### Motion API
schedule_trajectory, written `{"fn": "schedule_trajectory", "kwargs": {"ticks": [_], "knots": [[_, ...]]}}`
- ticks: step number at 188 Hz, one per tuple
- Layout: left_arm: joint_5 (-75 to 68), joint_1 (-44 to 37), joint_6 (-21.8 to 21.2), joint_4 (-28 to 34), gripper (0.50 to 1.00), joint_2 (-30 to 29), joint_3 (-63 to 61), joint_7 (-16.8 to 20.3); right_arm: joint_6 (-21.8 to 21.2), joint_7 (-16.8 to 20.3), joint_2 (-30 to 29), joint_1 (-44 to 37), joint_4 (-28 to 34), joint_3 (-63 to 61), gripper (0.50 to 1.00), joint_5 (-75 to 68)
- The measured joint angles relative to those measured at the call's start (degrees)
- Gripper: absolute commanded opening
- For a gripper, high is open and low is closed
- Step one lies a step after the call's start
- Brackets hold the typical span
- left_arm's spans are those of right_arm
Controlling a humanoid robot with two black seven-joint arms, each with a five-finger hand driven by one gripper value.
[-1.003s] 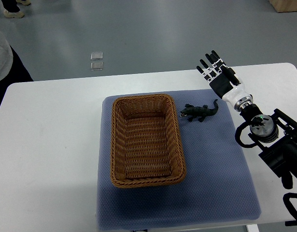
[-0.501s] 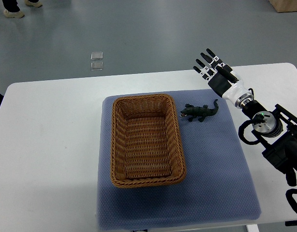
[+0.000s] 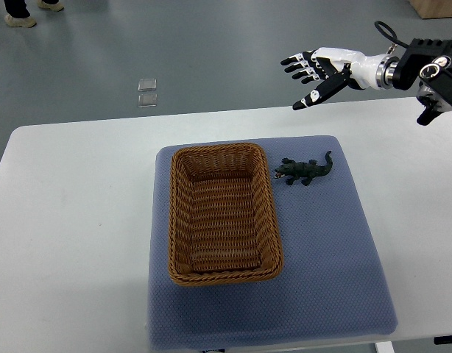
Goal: Place crocodile in brown basket with right hand
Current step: 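Lower the open right hand down onto the dark green toy crocodile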
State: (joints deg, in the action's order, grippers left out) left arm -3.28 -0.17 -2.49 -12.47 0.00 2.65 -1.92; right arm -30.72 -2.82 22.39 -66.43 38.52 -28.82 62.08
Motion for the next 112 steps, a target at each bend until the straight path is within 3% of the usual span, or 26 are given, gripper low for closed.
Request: {"fn": "schedule_trajectory", "kwargs": {"ticks": [38, 67, 112], "knots": [[-0.17, 0.33, 0.11, -0.11, 1.0, 0.0, -0.04, 0.0, 0.07, 6.06, -0.12, -5.86, 4.88, 13.43, 0.928, 6.3], [-0.16, 0.34, 0.12, -0.1, 1.0, 0.0, -0.05, -0.06, 1.21, 11.62, -1.92, -5.11, 6.68, 14.73, 0.926, 5.75], [-0.07, 0.35, 0.12, -0.03, 1.0, 0.0, -0.02, -0.27, 5.06, 12.58, -1.7, -1.28, 8.67, 14.45, 0.926, 5.1]]}}
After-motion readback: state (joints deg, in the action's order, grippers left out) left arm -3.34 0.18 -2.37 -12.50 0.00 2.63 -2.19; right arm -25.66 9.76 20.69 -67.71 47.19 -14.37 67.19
